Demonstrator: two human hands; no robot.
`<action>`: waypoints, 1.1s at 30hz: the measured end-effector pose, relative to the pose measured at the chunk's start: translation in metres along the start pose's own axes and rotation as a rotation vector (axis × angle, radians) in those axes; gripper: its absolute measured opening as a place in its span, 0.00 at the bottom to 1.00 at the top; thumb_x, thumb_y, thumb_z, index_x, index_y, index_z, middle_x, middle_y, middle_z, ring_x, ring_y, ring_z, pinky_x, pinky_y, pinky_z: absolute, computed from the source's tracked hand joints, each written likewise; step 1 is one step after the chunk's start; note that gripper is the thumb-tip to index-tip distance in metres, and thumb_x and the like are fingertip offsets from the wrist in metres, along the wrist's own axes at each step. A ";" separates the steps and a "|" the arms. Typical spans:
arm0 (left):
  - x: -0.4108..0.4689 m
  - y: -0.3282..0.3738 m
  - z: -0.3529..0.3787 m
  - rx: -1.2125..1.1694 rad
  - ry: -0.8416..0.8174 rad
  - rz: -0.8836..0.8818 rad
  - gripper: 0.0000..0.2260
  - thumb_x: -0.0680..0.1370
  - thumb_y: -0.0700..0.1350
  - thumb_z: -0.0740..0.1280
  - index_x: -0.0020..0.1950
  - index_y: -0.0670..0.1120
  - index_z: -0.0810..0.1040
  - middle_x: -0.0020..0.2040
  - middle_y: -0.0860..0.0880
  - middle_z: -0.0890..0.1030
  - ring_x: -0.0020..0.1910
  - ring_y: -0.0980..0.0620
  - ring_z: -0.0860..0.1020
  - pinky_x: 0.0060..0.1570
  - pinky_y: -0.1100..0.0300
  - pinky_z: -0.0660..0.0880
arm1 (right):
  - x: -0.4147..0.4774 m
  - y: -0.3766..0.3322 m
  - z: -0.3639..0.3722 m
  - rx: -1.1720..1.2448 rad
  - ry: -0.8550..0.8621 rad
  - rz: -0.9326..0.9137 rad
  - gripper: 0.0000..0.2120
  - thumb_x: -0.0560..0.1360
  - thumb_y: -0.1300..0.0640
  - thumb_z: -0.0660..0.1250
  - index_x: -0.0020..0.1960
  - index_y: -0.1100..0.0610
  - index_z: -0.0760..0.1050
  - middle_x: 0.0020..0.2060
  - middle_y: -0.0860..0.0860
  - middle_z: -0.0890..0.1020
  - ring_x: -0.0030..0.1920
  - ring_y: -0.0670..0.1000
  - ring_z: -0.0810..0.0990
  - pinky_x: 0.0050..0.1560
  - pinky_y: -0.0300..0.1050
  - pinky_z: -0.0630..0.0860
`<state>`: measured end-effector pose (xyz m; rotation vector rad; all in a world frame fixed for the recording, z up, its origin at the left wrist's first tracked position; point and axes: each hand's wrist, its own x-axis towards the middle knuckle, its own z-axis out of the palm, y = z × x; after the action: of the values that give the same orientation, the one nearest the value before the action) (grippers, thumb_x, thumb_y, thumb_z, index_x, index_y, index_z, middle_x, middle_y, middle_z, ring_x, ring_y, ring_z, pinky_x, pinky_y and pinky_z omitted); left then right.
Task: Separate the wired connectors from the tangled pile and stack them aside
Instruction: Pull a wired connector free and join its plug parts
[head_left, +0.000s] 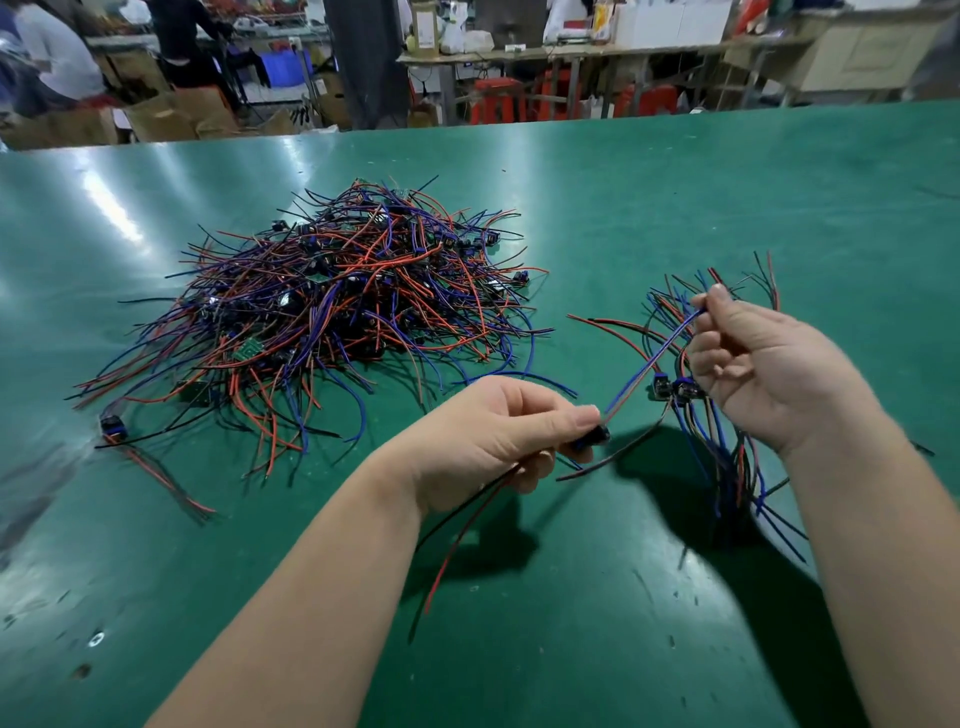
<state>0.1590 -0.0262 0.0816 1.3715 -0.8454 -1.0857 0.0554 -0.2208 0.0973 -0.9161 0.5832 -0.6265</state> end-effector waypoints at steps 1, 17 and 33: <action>0.000 0.000 0.001 0.017 -0.021 -0.008 0.09 0.69 0.52 0.72 0.38 0.46 0.83 0.32 0.52 0.80 0.24 0.59 0.69 0.24 0.68 0.66 | 0.000 0.002 0.000 -0.014 0.011 -0.016 0.07 0.75 0.58 0.67 0.41 0.60 0.77 0.26 0.48 0.76 0.24 0.42 0.71 0.25 0.30 0.69; 0.004 0.007 0.002 -0.666 0.204 0.266 0.13 0.59 0.47 0.75 0.41 0.49 0.78 0.41 0.47 0.84 0.33 0.56 0.80 0.37 0.65 0.76 | -0.023 0.028 0.023 -0.464 -0.397 -0.050 0.20 0.64 0.63 0.72 0.56 0.64 0.77 0.32 0.56 0.80 0.30 0.49 0.78 0.33 0.36 0.76; 0.007 -0.002 0.016 -0.173 0.174 0.375 0.13 0.73 0.35 0.67 0.44 0.52 0.85 0.43 0.53 0.85 0.42 0.59 0.82 0.44 0.67 0.76 | -0.028 0.015 0.028 0.097 -0.376 -0.034 0.05 0.55 0.55 0.73 0.30 0.55 0.81 0.27 0.48 0.78 0.25 0.41 0.75 0.28 0.32 0.75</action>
<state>0.1459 -0.0382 0.0794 1.0908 -0.8199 -0.7205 0.0593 -0.1789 0.1035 -0.9254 0.1991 -0.4915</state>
